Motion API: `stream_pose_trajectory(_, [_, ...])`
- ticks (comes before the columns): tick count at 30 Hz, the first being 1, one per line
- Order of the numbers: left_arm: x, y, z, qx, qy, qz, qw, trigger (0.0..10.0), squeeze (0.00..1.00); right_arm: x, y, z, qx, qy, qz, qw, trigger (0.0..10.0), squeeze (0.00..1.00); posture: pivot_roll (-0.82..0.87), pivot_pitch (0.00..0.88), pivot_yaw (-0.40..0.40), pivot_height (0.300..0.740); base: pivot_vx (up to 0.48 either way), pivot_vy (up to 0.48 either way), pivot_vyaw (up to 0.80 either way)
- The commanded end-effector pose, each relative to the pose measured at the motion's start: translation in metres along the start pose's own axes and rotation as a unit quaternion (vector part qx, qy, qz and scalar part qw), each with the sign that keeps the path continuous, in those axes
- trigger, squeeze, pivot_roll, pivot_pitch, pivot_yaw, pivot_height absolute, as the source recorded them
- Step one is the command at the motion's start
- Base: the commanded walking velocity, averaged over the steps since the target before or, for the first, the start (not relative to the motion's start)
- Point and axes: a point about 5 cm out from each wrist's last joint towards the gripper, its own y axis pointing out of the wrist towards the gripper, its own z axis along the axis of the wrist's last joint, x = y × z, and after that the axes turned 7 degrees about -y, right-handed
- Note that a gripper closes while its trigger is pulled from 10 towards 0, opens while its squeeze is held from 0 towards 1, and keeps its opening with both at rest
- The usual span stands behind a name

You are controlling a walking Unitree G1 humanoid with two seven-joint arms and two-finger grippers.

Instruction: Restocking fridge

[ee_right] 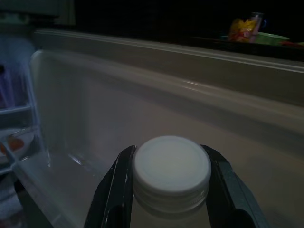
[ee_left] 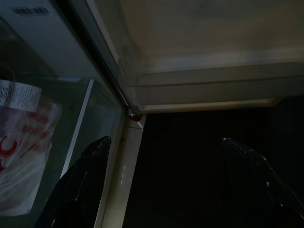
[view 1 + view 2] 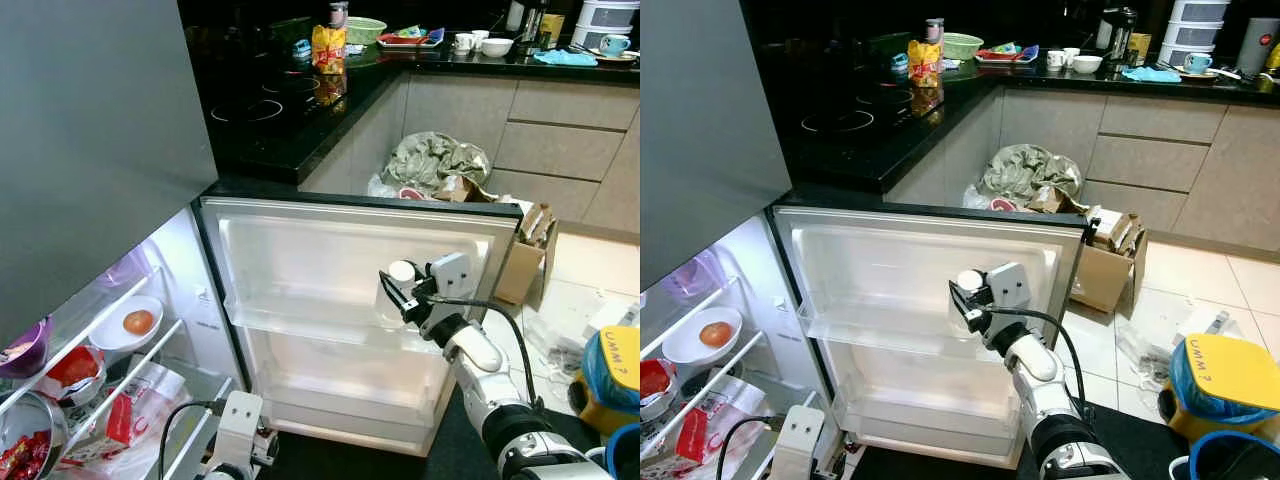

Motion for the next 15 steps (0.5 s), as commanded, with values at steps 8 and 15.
stream_pose_trajectory(8, [-0.004, -0.003, -0.005, -0.013, 0.005, 0.0, 1.0, 10.0, 0.0, 0.008, -0.012, -0.022, -0.078, -0.068, -0.016, 0.995, 10.0, 0.0, 0.02, 0.105, 0.014, 0.74, 0.0, 0.0, 0.0])
stream_pose_trajectory(15, [-0.003, -0.002, -0.003, -0.014, 0.007, -0.003, 1.0, 10.0, 0.0, 0.033, -0.024, -0.029, -0.11, -0.067, -0.08, 0.988, 10.0, 0.0, 0.02, 0.1, 0.018, 0.74, 0.0, 0.0, 0.0])
